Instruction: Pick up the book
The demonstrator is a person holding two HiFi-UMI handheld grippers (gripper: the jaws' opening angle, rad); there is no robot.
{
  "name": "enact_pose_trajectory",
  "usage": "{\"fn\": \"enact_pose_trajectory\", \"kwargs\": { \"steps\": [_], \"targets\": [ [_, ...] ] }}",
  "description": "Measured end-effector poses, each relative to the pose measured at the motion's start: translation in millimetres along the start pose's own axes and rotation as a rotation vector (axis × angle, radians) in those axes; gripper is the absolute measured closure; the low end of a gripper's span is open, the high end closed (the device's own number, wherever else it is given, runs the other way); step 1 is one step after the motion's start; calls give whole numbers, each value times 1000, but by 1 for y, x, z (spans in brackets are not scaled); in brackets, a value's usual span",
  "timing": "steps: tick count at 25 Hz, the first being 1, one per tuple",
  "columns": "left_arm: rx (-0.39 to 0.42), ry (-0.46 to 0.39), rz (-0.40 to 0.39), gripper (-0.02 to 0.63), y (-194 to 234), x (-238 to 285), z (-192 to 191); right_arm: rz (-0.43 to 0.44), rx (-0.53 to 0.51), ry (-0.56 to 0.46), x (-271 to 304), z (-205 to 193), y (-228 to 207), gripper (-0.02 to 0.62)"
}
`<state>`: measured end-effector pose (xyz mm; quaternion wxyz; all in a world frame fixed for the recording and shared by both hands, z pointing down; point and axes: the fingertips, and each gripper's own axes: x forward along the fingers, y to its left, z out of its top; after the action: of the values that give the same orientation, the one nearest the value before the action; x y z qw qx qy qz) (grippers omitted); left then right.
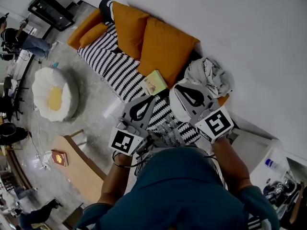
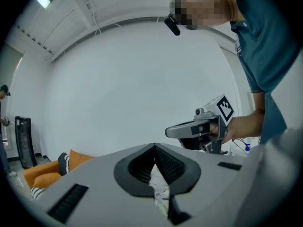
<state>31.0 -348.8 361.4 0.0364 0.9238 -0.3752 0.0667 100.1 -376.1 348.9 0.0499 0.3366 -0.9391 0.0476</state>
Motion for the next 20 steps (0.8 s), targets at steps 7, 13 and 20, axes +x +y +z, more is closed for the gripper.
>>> {"fn": "enact_pose_trajectory", "kwargs": {
  "steps": [7,13,20],
  "targets": [
    [-27,44,-87,604,47,14,-41,-42,47,79,59,-31,-16,581],
    [-74,28,-82,603,78,30,-65,-40,48,140,110,-69,-42,581],
    [-148,49,-24,603,102,24,-96,-16,96,227,148,-114,-61,581]
  ]
}}
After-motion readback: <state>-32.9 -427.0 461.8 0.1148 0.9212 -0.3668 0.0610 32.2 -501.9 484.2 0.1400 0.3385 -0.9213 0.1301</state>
